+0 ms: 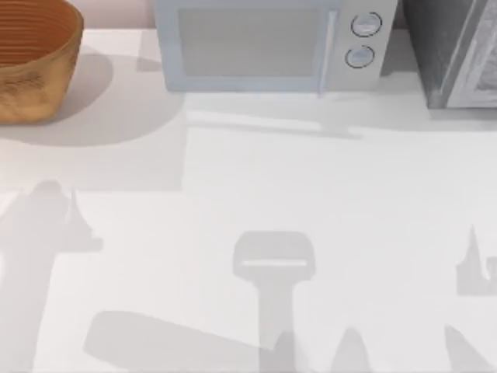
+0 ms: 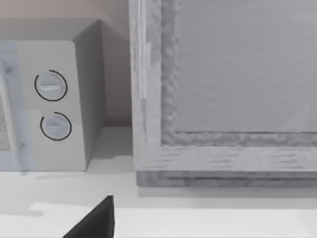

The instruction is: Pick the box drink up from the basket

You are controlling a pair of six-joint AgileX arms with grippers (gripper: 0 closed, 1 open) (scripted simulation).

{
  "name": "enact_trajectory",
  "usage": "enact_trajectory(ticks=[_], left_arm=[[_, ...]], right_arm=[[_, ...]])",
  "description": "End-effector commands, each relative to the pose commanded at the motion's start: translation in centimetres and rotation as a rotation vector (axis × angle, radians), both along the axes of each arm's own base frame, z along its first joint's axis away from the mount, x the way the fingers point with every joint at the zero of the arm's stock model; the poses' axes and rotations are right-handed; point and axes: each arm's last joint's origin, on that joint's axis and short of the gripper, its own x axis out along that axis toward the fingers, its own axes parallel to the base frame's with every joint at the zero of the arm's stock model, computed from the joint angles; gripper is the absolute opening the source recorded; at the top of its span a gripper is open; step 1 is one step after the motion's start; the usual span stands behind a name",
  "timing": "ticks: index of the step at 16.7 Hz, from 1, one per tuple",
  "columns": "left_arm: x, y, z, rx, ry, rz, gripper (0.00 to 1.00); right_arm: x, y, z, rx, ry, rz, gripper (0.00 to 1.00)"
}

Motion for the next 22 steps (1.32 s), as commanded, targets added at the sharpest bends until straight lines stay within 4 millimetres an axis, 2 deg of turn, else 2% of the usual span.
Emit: enact_trajectory(ticks=[4, 7, 16, 22], left_arm=[[-1.3, -0.3, -6.2, 0.001, 0.053, 0.005, 0.00], [-1.4, -0.3, -8.2, 0.002, 0.075, 0.008, 0.00], [-1.1, -0.4, -8.3, -0.001, 0.097, 0.037, 0.00], [0.9, -1.4, -6.4, -0.001, 0.089, 0.172, 0.00]], right_arm=[[0.0, 0.0, 0.0, 0.000, 0.000, 0.000, 1.00], [0.0, 0.0, 0.0, 0.000, 0.000, 0.000, 1.00], [0.0, 0.0, 0.0, 0.000, 0.000, 0.000, 1.00], [0.0, 0.0, 0.0, 0.000, 0.000, 0.000, 1.00]])
